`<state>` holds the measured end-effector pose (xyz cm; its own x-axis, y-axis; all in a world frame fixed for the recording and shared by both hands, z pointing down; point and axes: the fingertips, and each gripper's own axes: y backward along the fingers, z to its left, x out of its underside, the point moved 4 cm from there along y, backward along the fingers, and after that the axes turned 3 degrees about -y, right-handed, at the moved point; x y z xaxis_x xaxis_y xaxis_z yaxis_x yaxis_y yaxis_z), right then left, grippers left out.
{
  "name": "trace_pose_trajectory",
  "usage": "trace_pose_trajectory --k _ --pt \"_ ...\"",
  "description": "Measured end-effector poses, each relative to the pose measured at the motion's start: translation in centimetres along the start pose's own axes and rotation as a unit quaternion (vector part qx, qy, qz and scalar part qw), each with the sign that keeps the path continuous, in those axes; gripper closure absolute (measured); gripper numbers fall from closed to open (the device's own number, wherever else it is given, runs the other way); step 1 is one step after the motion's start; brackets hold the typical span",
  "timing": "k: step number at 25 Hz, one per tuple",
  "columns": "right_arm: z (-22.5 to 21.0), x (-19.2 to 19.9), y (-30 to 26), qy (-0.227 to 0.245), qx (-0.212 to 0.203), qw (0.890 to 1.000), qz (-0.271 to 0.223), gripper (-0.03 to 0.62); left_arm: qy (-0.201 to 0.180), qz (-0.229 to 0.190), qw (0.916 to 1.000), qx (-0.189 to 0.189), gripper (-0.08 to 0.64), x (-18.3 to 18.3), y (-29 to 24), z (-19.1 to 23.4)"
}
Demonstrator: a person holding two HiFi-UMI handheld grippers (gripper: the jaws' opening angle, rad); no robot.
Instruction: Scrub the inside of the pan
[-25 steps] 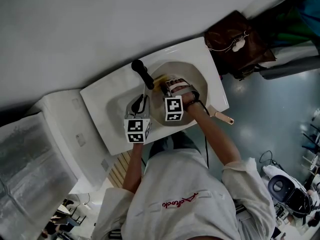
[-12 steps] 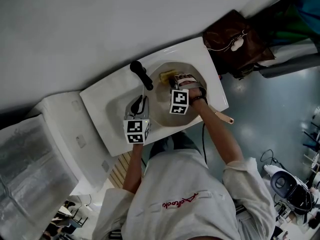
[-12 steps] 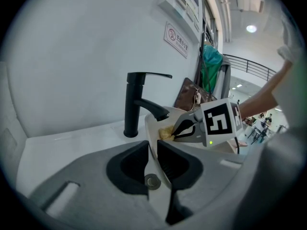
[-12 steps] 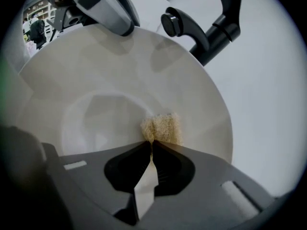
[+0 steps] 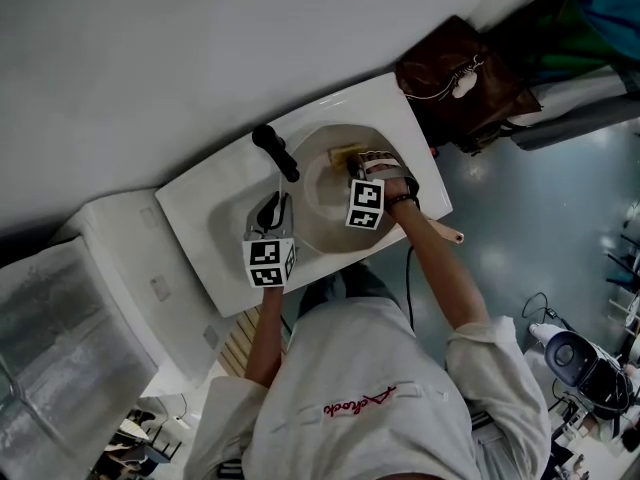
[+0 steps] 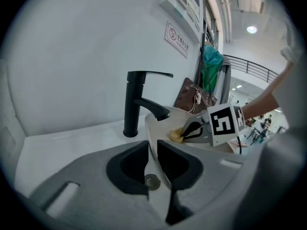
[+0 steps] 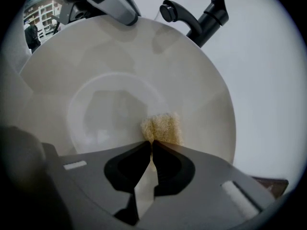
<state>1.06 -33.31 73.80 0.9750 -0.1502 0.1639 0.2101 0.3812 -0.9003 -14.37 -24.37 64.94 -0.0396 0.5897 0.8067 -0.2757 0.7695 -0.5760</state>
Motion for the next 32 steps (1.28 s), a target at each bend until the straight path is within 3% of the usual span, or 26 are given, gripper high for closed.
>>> trace_pose_trajectory --k 21,32 --pt "4.9 3.7 2.0 -0.003 -0.039 0.998 0.05 0.568 -0.002 -0.001 1.0 0.007 0.5 0.1 -0.1 0.1" --pt "9.0 3.2 3.4 0.006 -0.076 0.995 0.061 0.568 0.002 -0.005 0.9999 0.012 0.5 0.1 -0.1 0.1"
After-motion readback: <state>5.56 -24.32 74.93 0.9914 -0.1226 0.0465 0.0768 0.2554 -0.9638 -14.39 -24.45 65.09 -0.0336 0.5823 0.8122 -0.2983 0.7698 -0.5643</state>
